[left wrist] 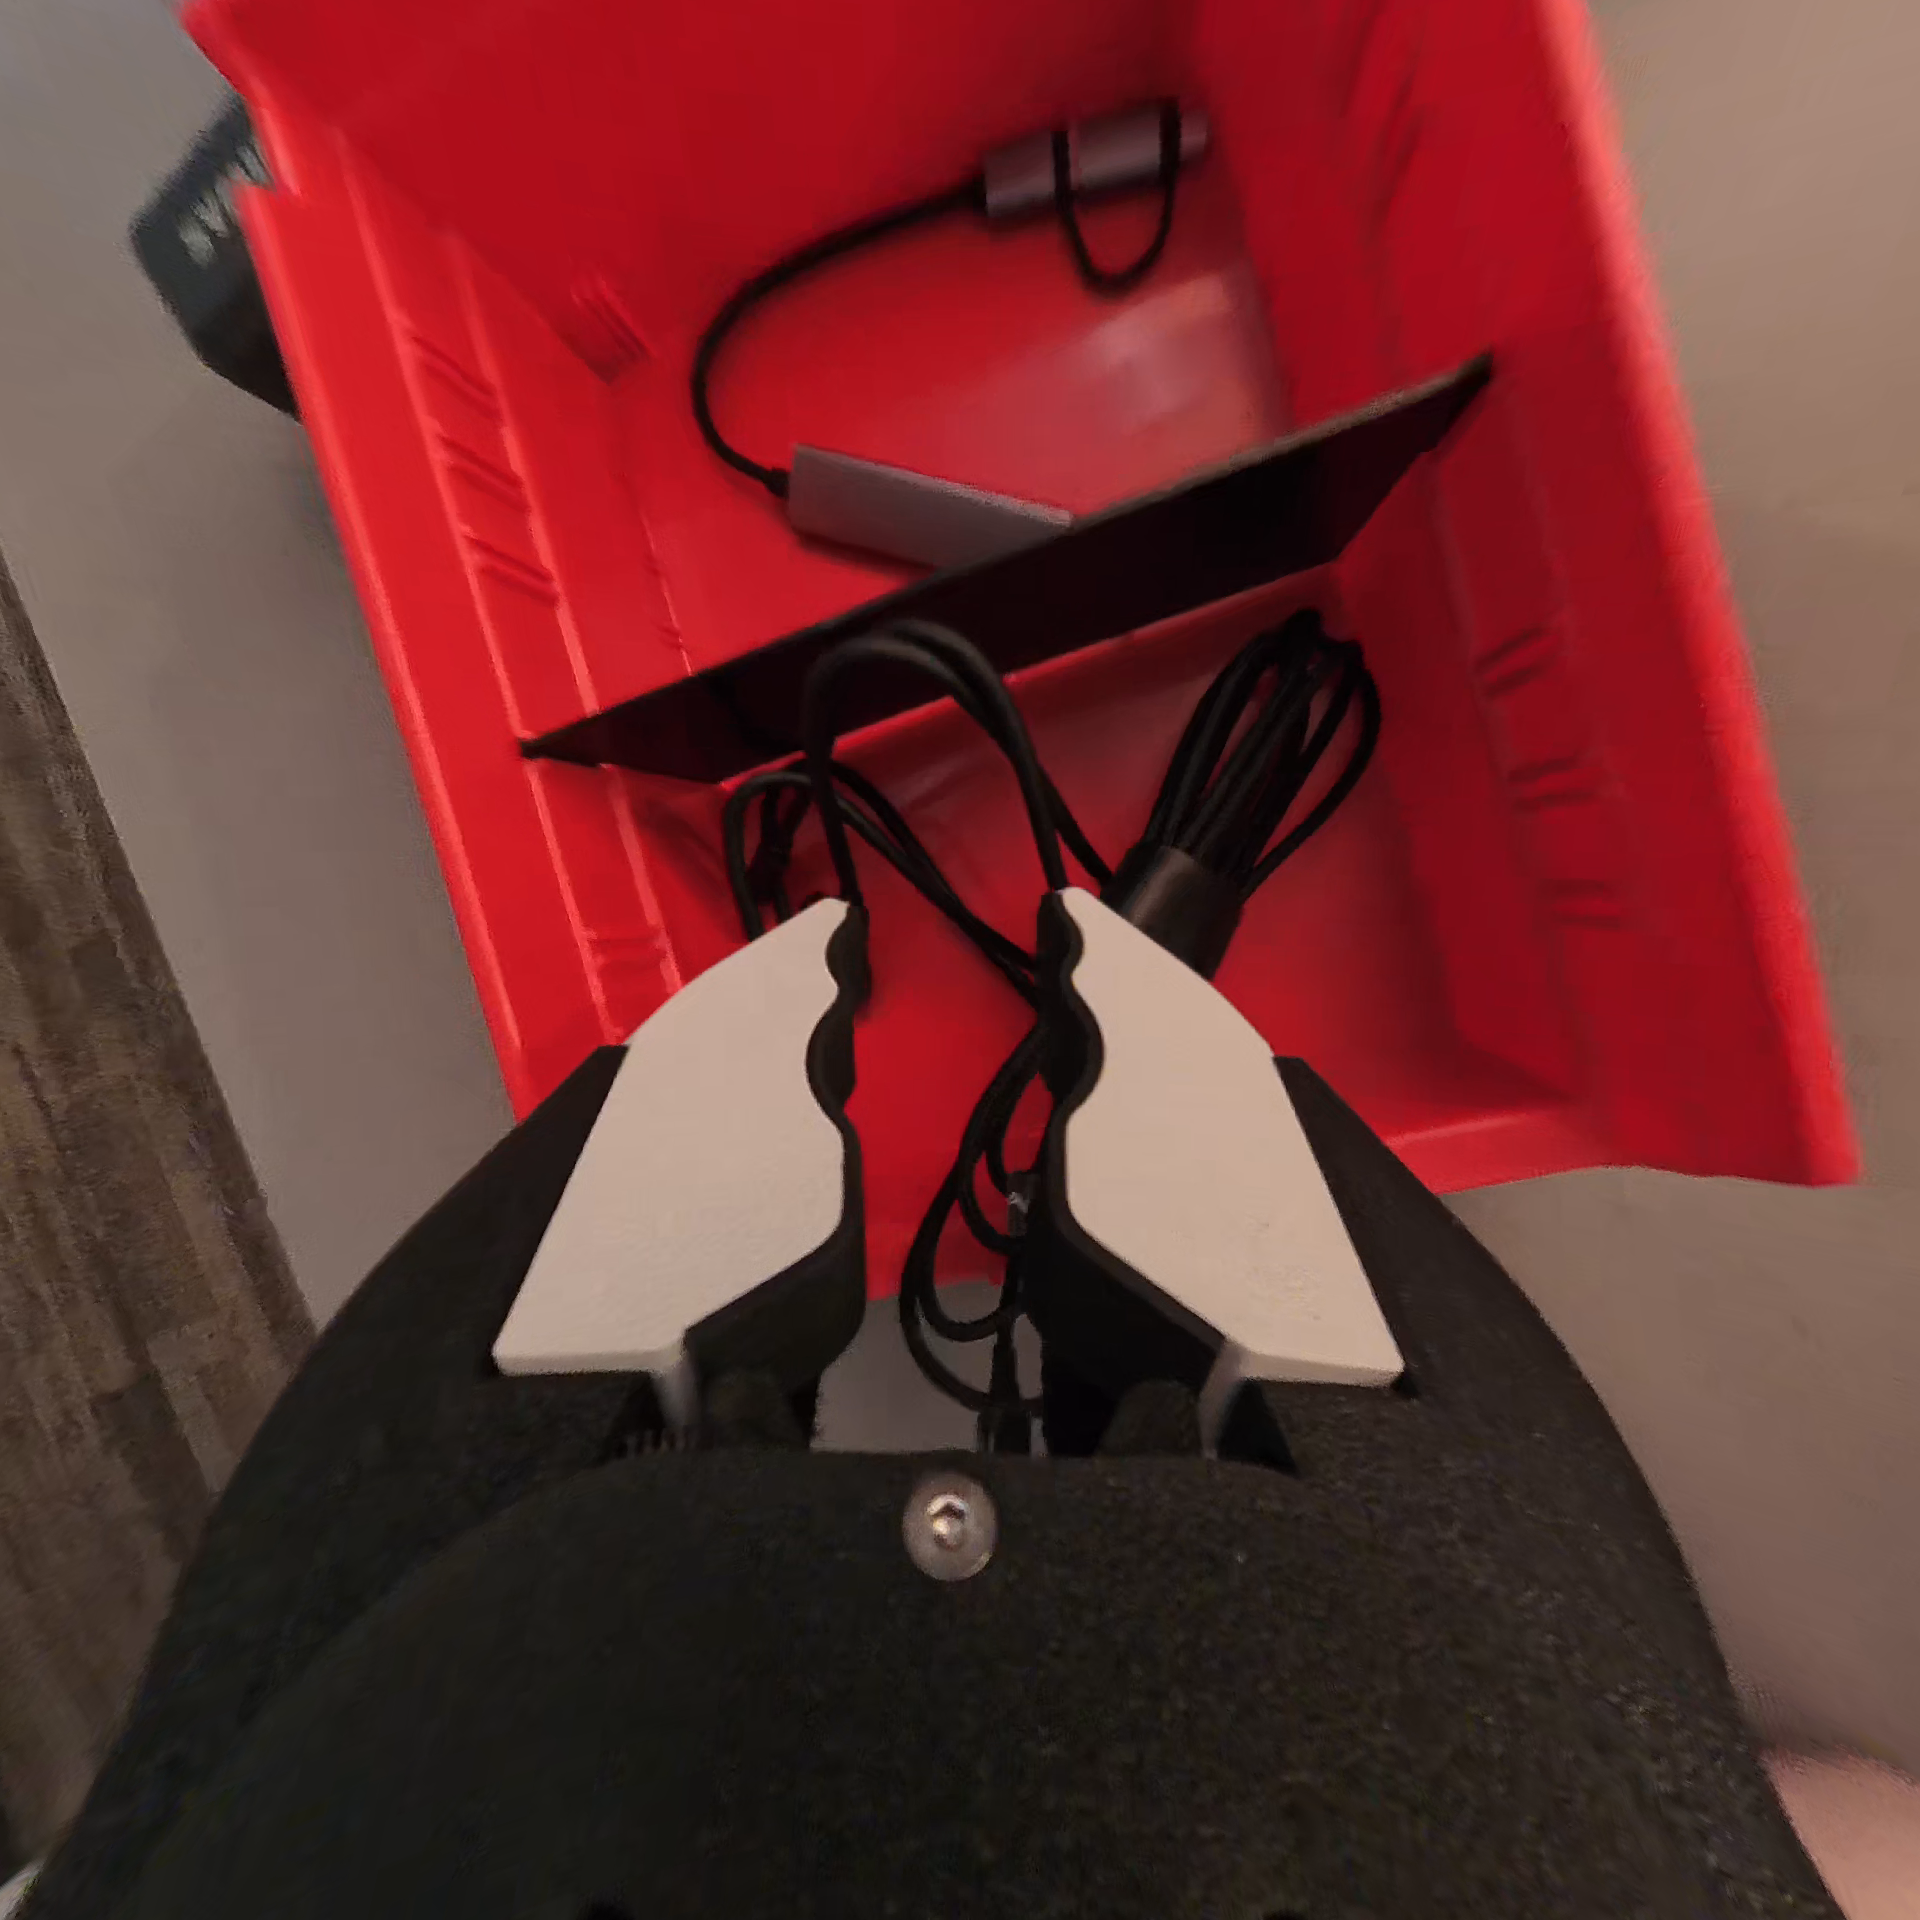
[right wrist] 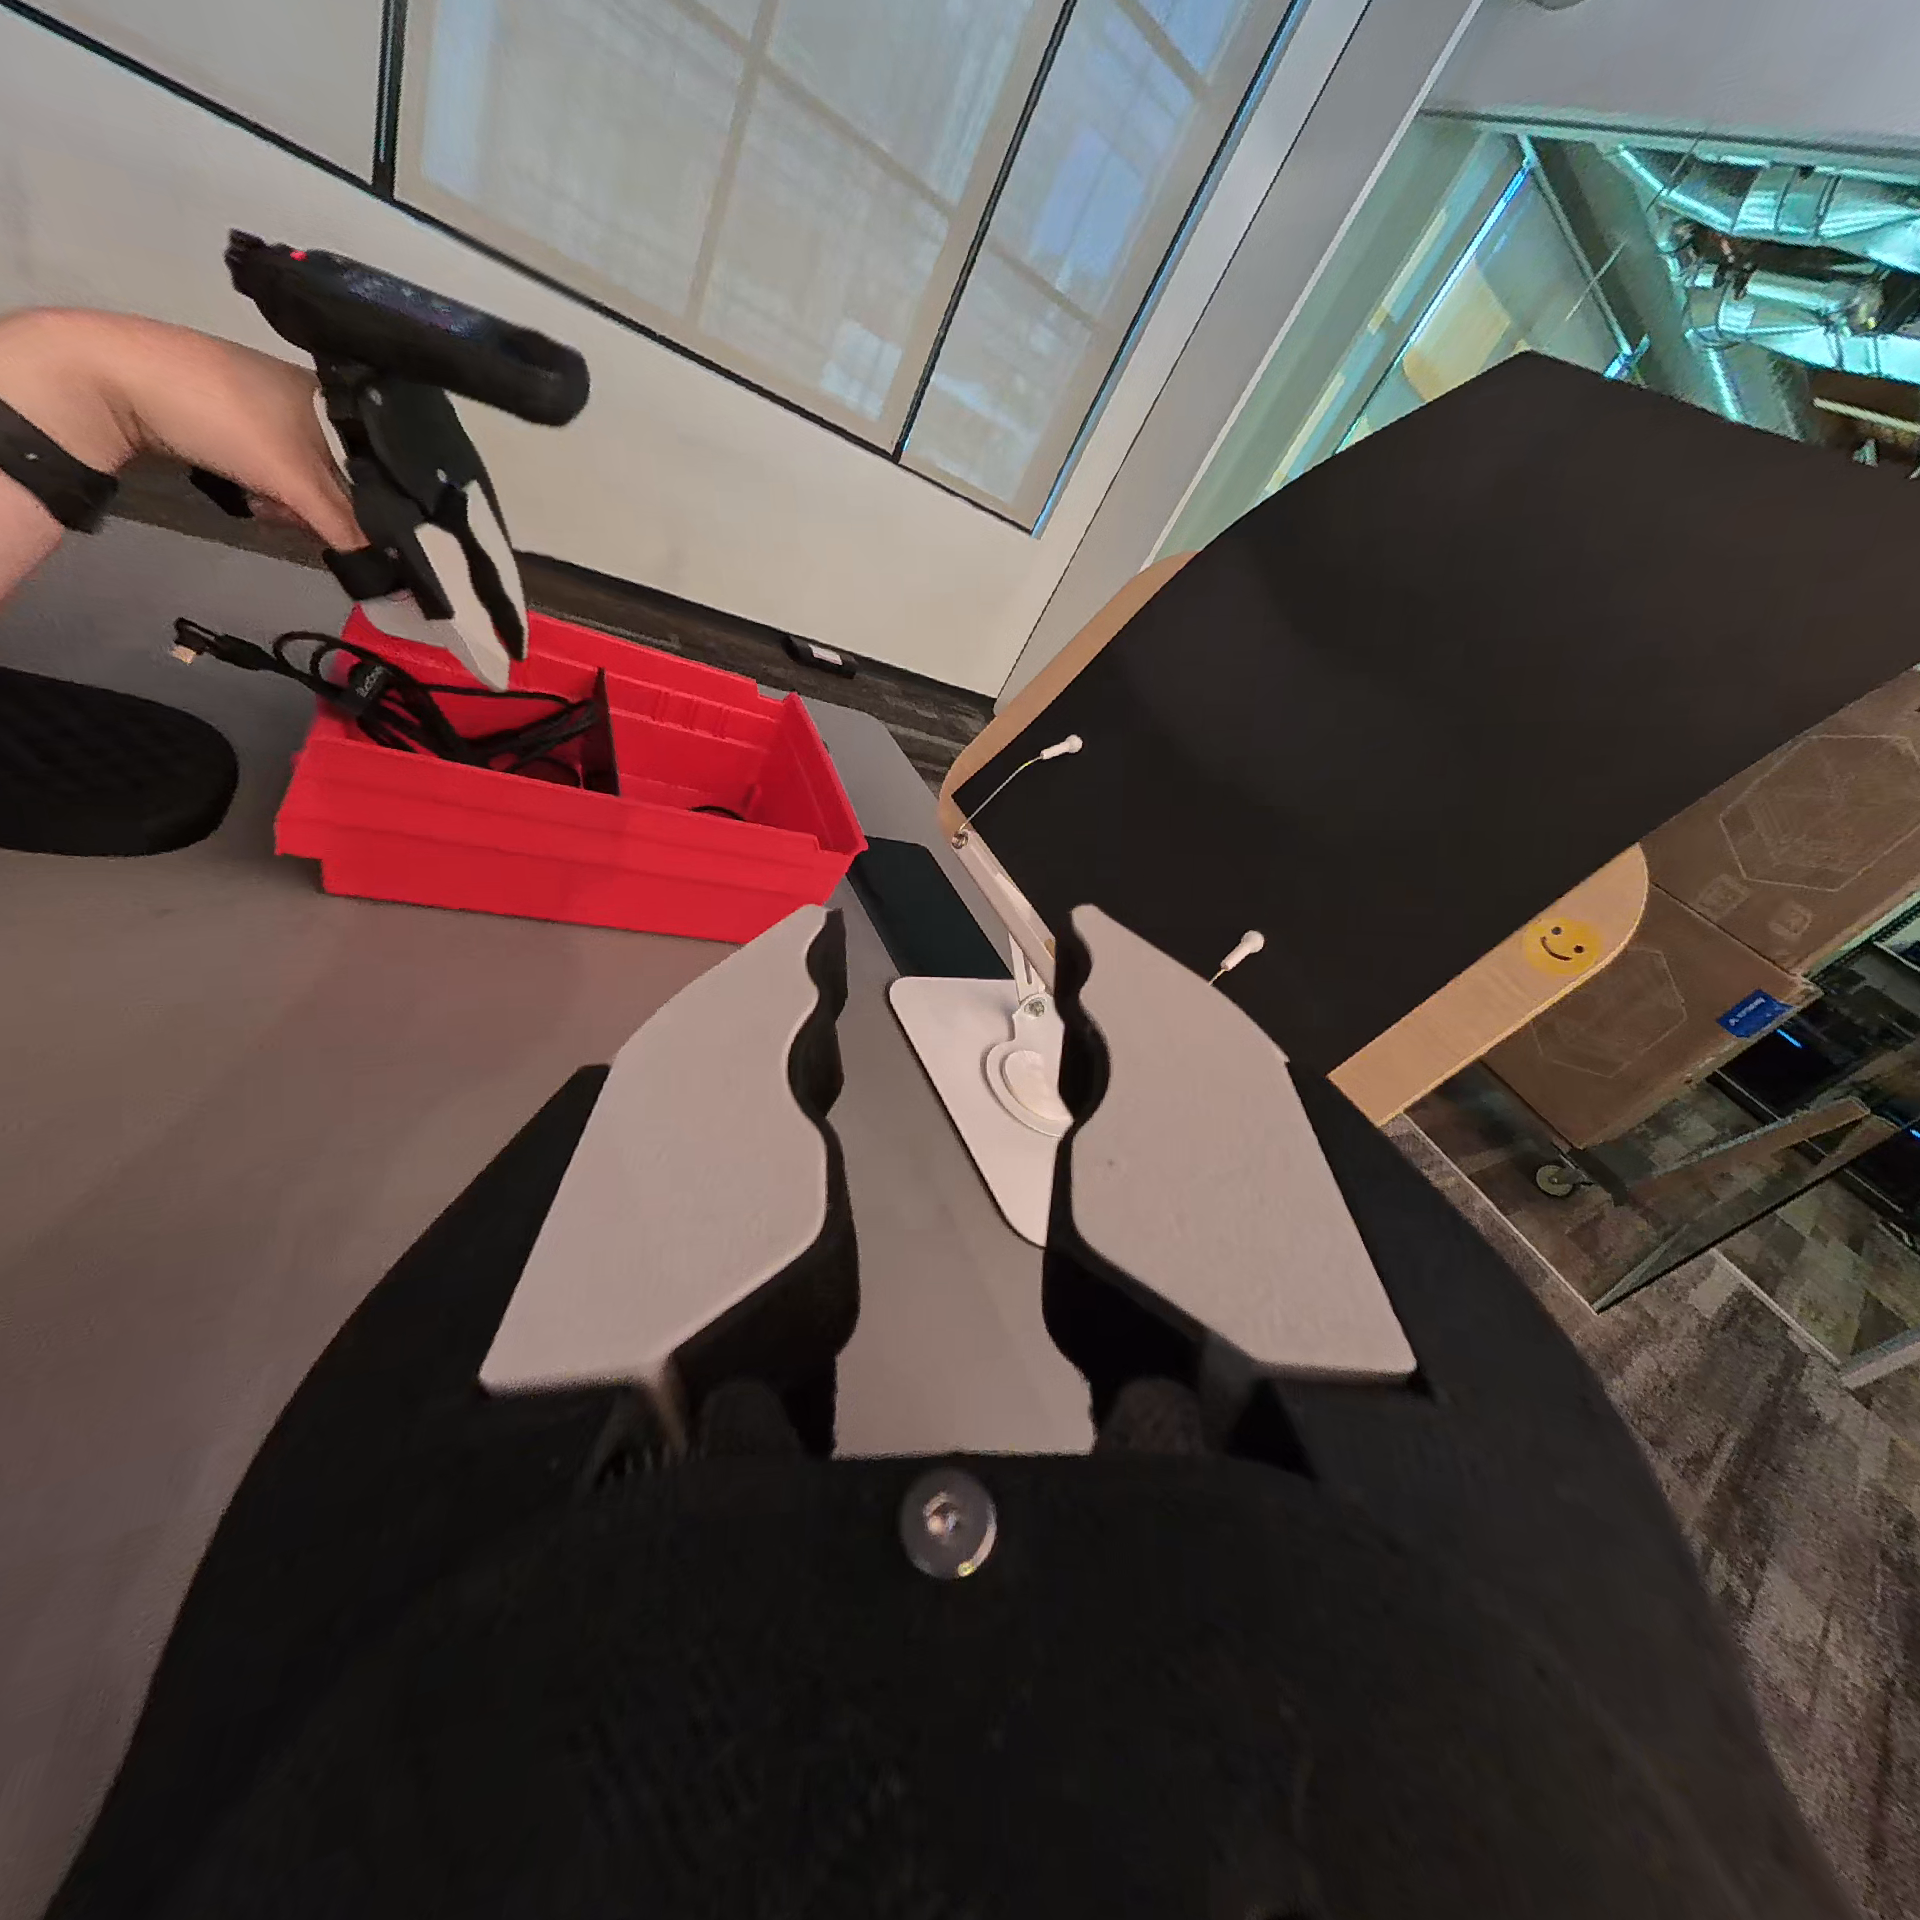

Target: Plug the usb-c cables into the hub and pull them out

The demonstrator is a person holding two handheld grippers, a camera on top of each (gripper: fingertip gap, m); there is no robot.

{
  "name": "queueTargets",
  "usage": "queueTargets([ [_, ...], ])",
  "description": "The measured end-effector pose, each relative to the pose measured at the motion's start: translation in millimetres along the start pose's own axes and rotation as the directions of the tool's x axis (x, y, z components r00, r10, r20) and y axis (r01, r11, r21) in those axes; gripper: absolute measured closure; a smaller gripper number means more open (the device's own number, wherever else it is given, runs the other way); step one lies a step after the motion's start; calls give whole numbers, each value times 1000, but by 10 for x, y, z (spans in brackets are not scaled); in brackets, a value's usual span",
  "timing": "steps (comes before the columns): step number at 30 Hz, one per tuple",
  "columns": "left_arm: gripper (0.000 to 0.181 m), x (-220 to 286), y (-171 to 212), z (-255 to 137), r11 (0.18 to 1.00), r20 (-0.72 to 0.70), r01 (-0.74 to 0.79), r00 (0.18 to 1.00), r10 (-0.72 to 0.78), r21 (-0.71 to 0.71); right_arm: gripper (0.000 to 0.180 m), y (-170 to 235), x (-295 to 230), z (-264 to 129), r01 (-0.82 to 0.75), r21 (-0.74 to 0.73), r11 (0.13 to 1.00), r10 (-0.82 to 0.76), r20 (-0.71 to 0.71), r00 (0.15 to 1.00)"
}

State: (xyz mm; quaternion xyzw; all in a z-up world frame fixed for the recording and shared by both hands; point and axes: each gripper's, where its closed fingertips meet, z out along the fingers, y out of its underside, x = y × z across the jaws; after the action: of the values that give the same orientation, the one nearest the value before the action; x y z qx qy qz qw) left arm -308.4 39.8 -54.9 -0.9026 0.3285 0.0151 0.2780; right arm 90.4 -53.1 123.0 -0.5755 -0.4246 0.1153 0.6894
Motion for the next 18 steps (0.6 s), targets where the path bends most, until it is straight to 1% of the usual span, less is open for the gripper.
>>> queueTargets([
  [2,150,162,-232,-200,994,-56,21,998,-15,111,141,-11,-1,-19,-8,2,1000,8,2,1000],
  [3,153,181,-374,-323,985,-32,7,999,-2,172,141,-19,0,-25,-5,4,1000,5,2,1000],
  [4,157,193,-532,-435,972,2,-51,999,52,230,141,-29,-2,-26,1,10,1000,-1,6,1000],
  [5,158,224,-704,-520,948,32,-156,988,154,277,141,-35,-2,-19,3,14,1000,-3,12,1000],
  [6,158,265,-886,-568,905,64,-298,954,293,304,141,-32,2,-6,1,15,1000,-1,16,1000],
  [7,158,310,-1064,-566,834,96,-457,887,451,309,141,-21,1,10,0,12,1000,-1,23,1000],
  [8,158,345,-1203,-505,745,123,-598,797,591,296,141,-1,-4,25,1,7,1000,-1,29,1000],
  [9,156,339,-1259,-391,668,137,-699,710,691,254,141,27,-7,35,5,-3,1000,-5,32,999],
  [10,158,257,-1231,-241,617,134,-768,639,758,173,141,63,-10,41,13,-18,1000,-13,33,999],
  [11,165,138,-1172,-88,581,116,-810,586,802,78,141,101,-1,42,25,-38,999,-24,27,999],
  [12,164,40,-1118,51,554,86,-832,553,829,11,141,135,14,41,38,-55,998,-37,18,999],
  [13,161,-16,-1066,175,538,43,-843,537,842,-15,141,162,31,41,46,-68,997,-46,9,999],
  [15,160,-92,-945,388,514,-64,-857,515,855,-30,141,210,50,44,47,-87,995,-47,5,999],
  [18,156,-338,-901,642,445,-98,-894,447,889,-44,141,304,70,64,41,-110,993,-40,7,999],
])
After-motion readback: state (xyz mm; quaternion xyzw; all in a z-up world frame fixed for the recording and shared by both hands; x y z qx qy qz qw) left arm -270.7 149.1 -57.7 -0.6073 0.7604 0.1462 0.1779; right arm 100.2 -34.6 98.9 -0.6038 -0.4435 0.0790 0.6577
